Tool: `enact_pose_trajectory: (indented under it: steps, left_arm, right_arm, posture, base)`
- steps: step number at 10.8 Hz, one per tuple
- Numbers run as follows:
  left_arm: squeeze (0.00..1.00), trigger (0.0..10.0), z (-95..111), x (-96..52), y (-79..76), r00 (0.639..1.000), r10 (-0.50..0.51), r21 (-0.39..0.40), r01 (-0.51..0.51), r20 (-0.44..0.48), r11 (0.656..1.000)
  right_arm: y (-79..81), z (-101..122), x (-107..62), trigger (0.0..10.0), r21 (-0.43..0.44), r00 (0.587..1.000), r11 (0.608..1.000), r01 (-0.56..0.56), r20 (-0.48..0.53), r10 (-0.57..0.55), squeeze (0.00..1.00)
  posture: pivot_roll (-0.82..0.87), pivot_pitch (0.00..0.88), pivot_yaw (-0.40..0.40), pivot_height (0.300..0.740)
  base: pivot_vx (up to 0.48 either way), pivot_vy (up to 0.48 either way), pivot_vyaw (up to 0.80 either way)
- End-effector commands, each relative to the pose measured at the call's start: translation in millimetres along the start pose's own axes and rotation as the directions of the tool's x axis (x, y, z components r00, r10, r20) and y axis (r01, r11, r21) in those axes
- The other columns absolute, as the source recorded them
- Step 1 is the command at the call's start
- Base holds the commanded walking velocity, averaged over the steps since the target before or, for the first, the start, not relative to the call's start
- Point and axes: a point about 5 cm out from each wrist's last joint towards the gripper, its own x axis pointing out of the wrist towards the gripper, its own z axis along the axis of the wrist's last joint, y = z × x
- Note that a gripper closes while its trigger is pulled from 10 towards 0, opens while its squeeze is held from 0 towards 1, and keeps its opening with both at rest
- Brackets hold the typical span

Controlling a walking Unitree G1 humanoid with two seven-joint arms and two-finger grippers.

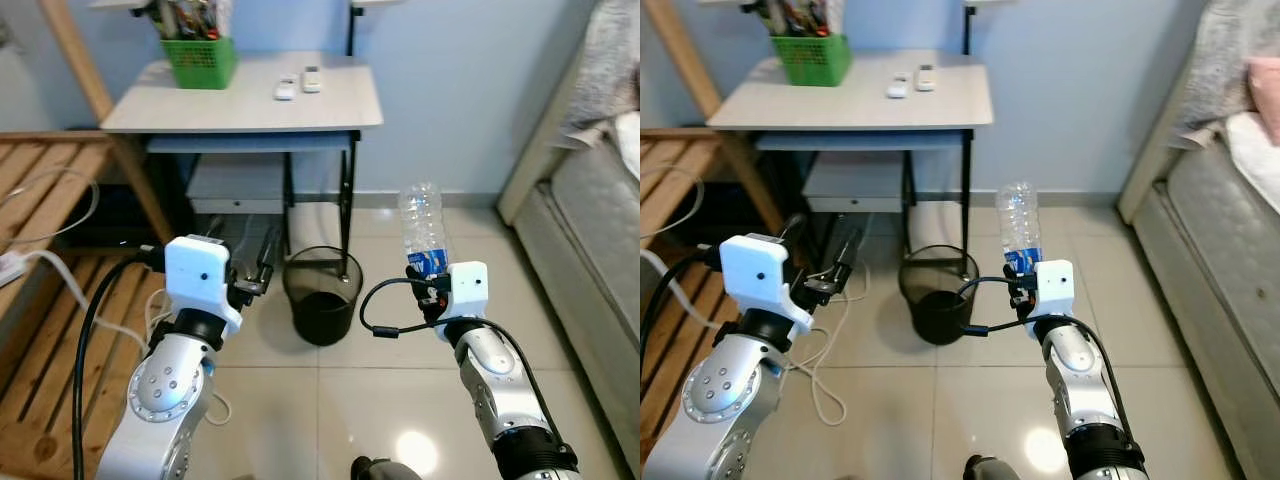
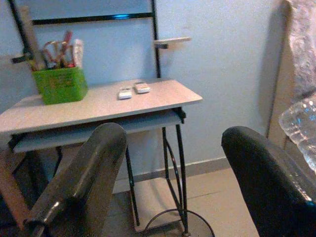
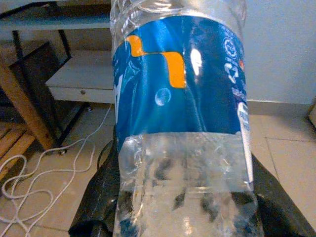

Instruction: Clean up the room

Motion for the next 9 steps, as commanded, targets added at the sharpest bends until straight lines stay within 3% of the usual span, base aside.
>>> enact_pose_trajectory:
  steps: [1, 2, 4, 5, 8, 9]
  left_arm:
    - [0.0, 10.0, 0, 3.0, -3.8, 1.0, -0.025, 0.008, 0.025, -0.002, 1.0]
    - [0.0, 10.0, -6, 5.9, -9.3, 0.999, -0.029, 0.048, 0.031, -0.046, 0.998]
    - [0.0, 10.0, -8, 10.7, -9.7, 0.998, -0.004, 0.054, 0.007, -0.055, 0.999]
    - [0.0, 10.0, -11, 13.3, -8.6, 0.997, 0.003, 0.021, -0.002, -0.075, 1.0]
    - [0.0, 10.0, -15, 18.1, -7.9, 0.996, 0.024, 0.036, -0.021, -0.086, 0.999]
    - [0.0, 10.0, -14, 21.7, -7.9, 0.997, 0.015, -0.013, -0.016, -0.079, 1.0]
  right_arm:
    - [1.0, 10, 3.0, 10.0, 0.001, 0.999, 1.0, -0.008, 0.039, 0.008, 0.0]
    - [3.3, 11, 3.4, 10.0, 0.002, 0.999, 1.0, -0.014, 0.04, 0.014, 0.0]
    - [4.5, 11, 4.3, 10.0, 0.003, 0.999, 1.0, -0.018, 0.043, 0.018, 0.0]
    - [3.9, 11, 4.6, 10.0, 0.0, 0.999, 1.0, -0.015, 0.041, 0.015, 0.0]
    - [0.9, 10, 4.9, 10.0, -0.011, 0.999, 1.0, 0.019, 0.031, -0.019, 0.0]
    - [1.6, 9, 4.4, 10.0, -0.024, 1.0, 1.0, 0.017, 0.026, -0.017, 0.0]
  posture:
    - [-0.06, 0.0, 0.056, 0.731]
    - [-0.05, 0.0, 0.055, 0.731]
    - [-0.05, 0.0, 0.054, 0.731]
    - [-0.05, 0.0, 0.054, 0.731]
    - [-0.06, 0.0, 0.057, 0.731]
    - [-0.06, 0.0, 0.059, 0.731]
  base:
    - [0.0, 0.0, -0.76]
    - [0.0, 0.0, -0.76]
    - [0.0, 0.0, -0.76]
    - [0.0, 0.0, -0.76]
    - [0.0, 0.0, -0.67]
    - [0.0, 0.0, 0.0]
